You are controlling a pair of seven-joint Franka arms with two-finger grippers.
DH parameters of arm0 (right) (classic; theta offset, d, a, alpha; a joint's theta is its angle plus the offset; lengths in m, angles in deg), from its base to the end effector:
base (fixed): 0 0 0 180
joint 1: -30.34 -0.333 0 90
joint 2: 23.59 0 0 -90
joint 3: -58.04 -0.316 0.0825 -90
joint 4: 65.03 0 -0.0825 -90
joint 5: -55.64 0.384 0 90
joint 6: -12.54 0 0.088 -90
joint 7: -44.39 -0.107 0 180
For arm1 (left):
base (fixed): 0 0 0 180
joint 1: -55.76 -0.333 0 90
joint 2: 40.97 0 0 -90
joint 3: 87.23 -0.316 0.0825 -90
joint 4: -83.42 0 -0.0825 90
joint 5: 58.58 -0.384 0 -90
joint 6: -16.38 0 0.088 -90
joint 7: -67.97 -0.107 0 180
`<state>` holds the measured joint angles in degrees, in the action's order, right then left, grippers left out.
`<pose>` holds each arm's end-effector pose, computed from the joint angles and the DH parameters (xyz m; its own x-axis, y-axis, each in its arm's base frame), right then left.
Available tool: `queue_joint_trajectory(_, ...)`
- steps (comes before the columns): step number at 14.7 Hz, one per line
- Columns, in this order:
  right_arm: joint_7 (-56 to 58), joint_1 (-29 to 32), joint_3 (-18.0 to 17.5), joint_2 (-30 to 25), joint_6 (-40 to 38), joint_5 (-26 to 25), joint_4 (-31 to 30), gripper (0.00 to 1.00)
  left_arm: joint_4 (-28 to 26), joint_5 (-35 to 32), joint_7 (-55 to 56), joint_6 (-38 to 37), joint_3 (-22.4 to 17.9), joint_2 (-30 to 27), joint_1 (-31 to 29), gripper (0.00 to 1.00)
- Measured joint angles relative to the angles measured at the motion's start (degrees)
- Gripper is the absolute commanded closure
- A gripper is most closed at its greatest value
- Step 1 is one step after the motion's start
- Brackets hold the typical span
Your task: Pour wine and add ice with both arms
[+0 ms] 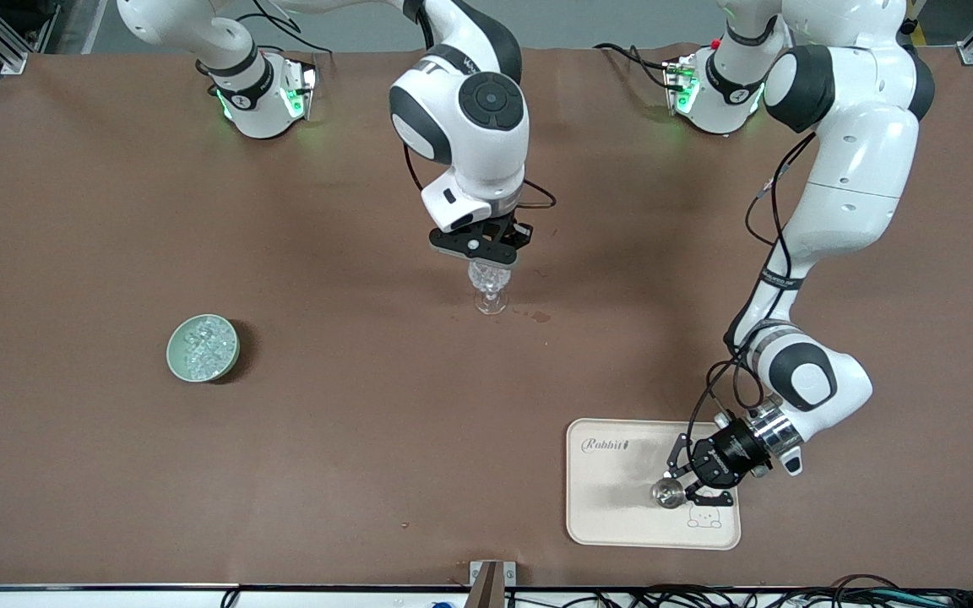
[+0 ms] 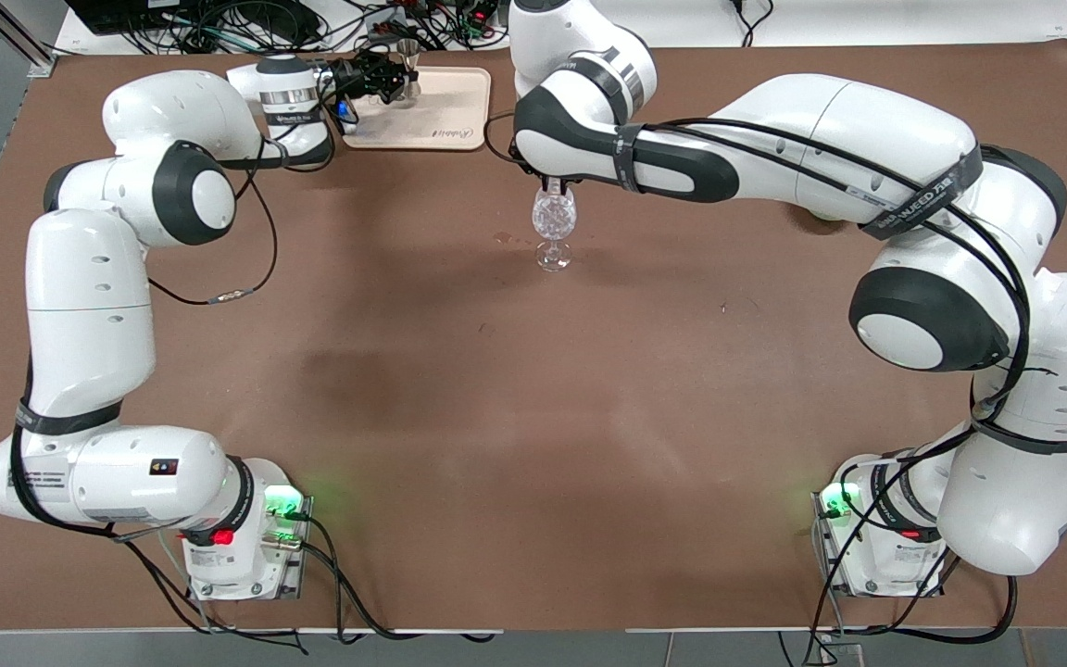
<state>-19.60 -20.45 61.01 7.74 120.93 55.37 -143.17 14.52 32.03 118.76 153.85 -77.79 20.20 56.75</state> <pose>0.4718 0.5309 0.4016 0.9627 -0.2696 0.0202 -0.2702 -0.9623 0.0302 0.7636 -0.1092 0.1475 -0.1373 0.3424 -0.9295 0.8568 0.5120 0.0620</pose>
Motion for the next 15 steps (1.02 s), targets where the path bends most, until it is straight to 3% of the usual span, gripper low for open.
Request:
queue_joint_trajectory(3,0.0,-0.3,0.0,0.5,-0.1,-0.3,0.0,0.99,-1.4,0.7,-0.2,0.0,0.0,0.0,-0.6,0.92)
queue_joint_trajectory(6,0.0,-0.6,0.0,1.0,-0.1,-0.9,0.0,0.96,-2.7,3.0,-2.0,-0.1,0.0,0.0,-1.0,0.65)
queue_joint_trajectory(7,0.0,-0.6,0.0,1.0,-0.1,-0.9,0.0,0.94,-2.7,3.2,-2.1,-0.1,0.0,0.0,-1.1,0.01)
queue_joint_trajectory(8,0.0,-0.6,0.0,1.0,-0.1,-0.9,0.0,0.9,-2.8,3.3,-2.1,-0.1,0.0,0.0,-1.2,0.0)
queue_joint_trajectory(13,0.0,-0.6,0.1,1.0,-0.1,-1.0,0.0,0.48,-5.4,3.3,-3.2,-0.5,0.0,-1.6,-1.5,0.0)
queue_joint_trajectory(15,0.0,-0.6,0.2,1.0,-0.1,-1.0,0.0,0.38,-8.1,3.3,-3.8,-0.5,0.0,-3.8,-2.0,0.0)
